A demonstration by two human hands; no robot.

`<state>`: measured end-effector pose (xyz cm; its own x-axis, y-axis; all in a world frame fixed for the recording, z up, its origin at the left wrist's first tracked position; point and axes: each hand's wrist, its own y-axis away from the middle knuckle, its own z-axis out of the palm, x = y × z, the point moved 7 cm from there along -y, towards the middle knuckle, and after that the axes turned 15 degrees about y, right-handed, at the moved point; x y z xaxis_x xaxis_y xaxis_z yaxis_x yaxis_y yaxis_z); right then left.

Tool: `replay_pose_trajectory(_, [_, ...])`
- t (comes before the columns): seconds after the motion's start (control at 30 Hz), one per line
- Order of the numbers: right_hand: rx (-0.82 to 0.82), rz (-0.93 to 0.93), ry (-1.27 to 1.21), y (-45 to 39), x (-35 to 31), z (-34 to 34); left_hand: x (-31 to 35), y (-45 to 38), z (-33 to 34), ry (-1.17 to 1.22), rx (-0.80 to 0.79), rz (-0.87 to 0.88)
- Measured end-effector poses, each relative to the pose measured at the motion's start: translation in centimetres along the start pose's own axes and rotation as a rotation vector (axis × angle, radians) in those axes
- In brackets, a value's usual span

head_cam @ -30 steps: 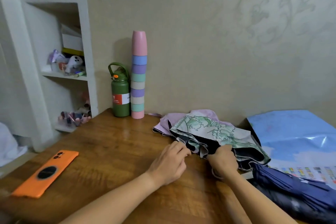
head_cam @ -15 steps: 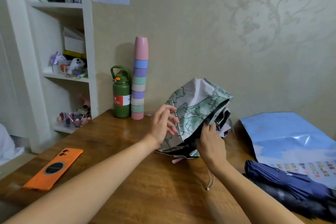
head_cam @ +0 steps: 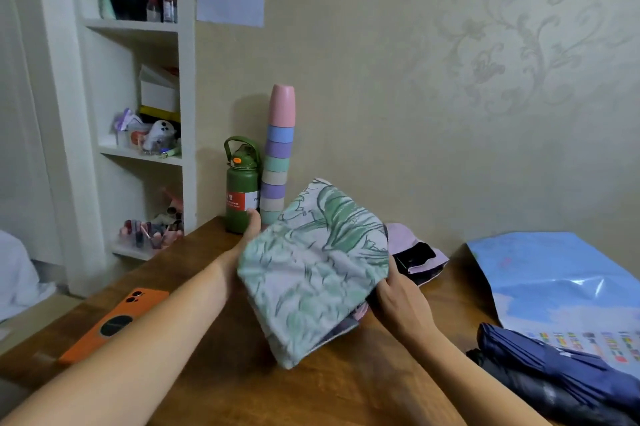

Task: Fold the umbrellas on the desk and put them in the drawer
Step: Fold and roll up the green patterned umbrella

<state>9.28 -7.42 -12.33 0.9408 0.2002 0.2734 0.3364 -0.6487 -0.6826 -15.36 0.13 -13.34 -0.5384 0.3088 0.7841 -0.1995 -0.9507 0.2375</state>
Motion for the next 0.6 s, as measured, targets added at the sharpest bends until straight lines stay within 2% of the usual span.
replay_pose_trajectory(0.07, [0.036,-0.013,-0.001,-0.6,0.1,-0.7,1.0,-0.2,0.2,0.092,-0.067,0.045])
replay_pose_trajectory(0.13, [0.114,-0.057,-0.019,-1.6,0.3,-2.0,2.3,0.2,0.1,0.118,0.008,0.125])
replay_pose_trajectory(0.23, [-0.042,-0.121,-0.131,-2.1,0.8,-1.5,1.9,0.6,0.0,0.028,-0.078,0.053])
replay_pose_trajectory(0.27, [-0.028,-0.149,-0.147,-2.2,1.1,-1.4,1.6,1.1,0.2,-0.006,-0.108,0.044])
replay_pose_trajectory(0.37, [-0.055,-0.174,-0.229,-2.5,0.4,-1.3,0.7,1.3,-0.2,-0.090,-0.060,0.074])
replay_pose_trajectory(0.4, [-0.034,-0.242,-0.205,-2.2,-0.3,-0.3,0.2,1.0,-1.0,-0.101,-0.055,0.076])
replay_pose_trajectory(0.47, [-0.058,-0.395,-0.130,-1.3,-1.4,2.4,-1.0,-0.3,-2.2,-0.142,-0.077,0.006])
replay_pose_trajectory(0.53, [-0.065,-0.436,-0.125,-0.7,-1.8,4.2,-1.4,-0.8,-2.4,-0.119,-0.151,-0.076])
replay_pose_trajectory(0.6, [-0.095,-0.485,-0.170,-0.1,-2.4,4.8,-1.0,-1.6,-2.9,-0.137,-0.155,-0.006])
